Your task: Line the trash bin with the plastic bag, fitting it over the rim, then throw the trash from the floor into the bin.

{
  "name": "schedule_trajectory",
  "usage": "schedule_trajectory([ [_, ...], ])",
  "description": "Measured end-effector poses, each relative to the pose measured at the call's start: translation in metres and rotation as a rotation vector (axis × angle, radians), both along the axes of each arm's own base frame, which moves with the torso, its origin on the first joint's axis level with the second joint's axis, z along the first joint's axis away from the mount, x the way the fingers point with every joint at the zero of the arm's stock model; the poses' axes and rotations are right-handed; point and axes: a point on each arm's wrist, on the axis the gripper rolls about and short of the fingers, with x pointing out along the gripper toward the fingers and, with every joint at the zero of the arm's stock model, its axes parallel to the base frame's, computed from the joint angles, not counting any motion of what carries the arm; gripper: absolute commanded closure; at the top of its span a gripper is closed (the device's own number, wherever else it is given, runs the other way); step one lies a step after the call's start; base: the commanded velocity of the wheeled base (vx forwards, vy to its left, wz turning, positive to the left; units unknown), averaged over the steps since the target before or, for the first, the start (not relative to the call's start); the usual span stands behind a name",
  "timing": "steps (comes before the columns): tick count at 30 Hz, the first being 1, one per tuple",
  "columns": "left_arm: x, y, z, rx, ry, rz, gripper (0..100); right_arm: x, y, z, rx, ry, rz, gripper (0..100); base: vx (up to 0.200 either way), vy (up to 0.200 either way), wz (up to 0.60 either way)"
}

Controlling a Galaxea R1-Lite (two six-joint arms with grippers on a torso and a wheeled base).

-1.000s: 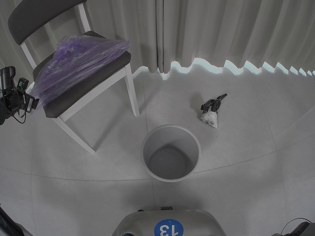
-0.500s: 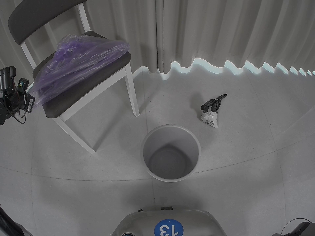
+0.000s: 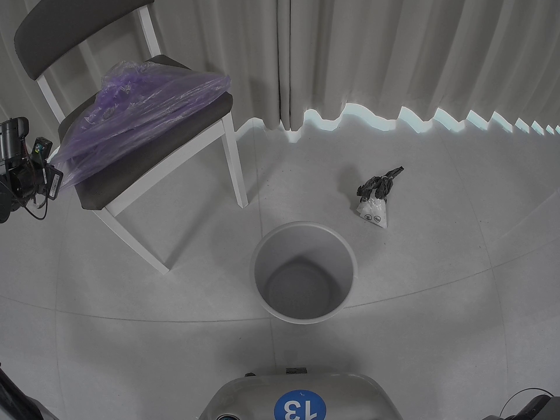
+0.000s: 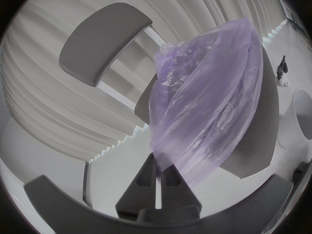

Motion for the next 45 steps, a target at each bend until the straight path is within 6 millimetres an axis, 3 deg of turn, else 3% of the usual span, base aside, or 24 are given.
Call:
schedule_trajectory([
  [12, -0.015, -0.005, 0.012, 0.006, -0.063, -0.009, 100, 0.000, 0.002, 0.011, 0.019, -0.119, 0.026, 0, 0.000, 0.000, 0.00],
  [21, -0.029, -0.013, 0.028, -0.007, -0.137, -0.047, 100, 0.018, 0.005, 0.012, 0.043, -0.222, 0.019, 0, 0.000, 0.000, 0.00],
  [33, -0.047, -0.036, 0.060, -0.063, -0.339, -0.111, 100, 0.072, 0.015, -0.018, 0.019, -0.107, -0.052, 0, 0.000, 0.000, 0.00],
  [45, -0.074, -0.067, 0.107, -0.109, -0.502, -0.222, 100, 0.112, 0.041, -0.052, -0.007, 0.071, -0.045, 0, 0.000, 0.000, 0.00],
])
